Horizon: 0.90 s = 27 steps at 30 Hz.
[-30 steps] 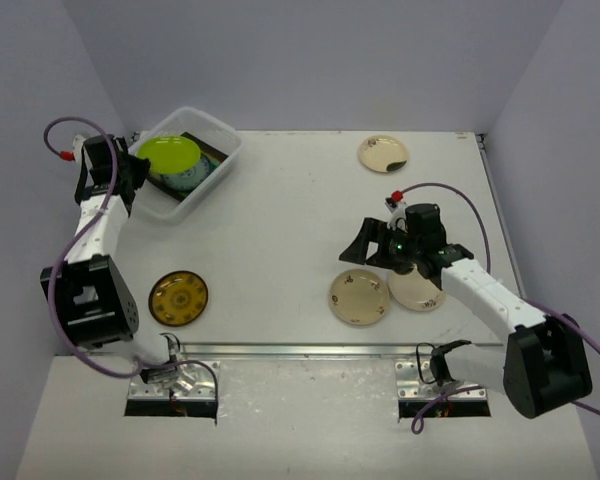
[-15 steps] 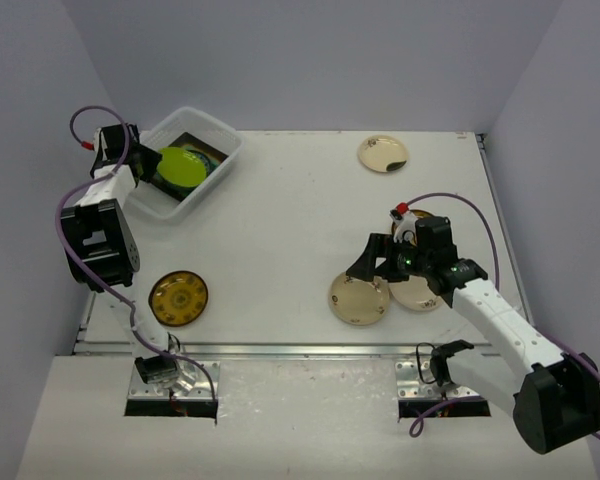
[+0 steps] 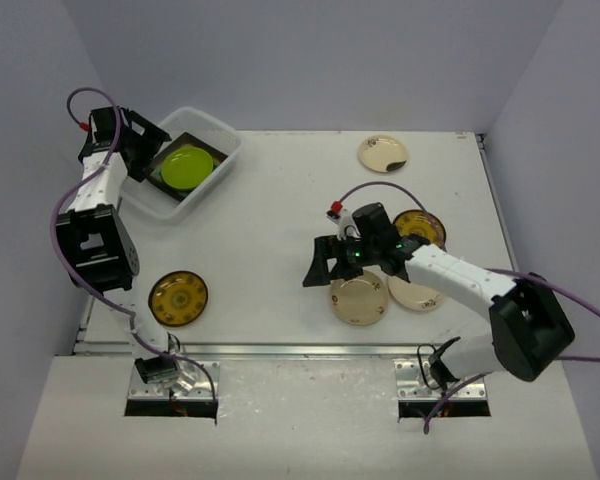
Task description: Place the plates into the plastic bin on the countertop
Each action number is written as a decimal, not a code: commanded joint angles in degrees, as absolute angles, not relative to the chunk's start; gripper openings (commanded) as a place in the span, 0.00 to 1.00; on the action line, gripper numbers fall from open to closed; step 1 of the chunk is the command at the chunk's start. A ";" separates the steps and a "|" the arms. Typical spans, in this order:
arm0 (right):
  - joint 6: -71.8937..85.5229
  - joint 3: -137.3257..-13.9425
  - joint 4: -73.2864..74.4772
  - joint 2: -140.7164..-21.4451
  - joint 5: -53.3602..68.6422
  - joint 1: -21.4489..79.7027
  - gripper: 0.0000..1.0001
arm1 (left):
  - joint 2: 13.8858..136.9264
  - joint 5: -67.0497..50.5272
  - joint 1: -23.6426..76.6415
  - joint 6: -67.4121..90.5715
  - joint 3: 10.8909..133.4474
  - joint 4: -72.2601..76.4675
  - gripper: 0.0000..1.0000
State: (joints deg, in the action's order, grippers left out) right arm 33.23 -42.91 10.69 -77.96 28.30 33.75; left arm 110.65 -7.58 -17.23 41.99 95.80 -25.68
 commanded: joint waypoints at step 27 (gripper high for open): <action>69.34 -91.81 -12.69 -146.85 22.86 56.16 0.20 | 38.90 -21.14 -13.81 21.75 49.41 -30.39 1.00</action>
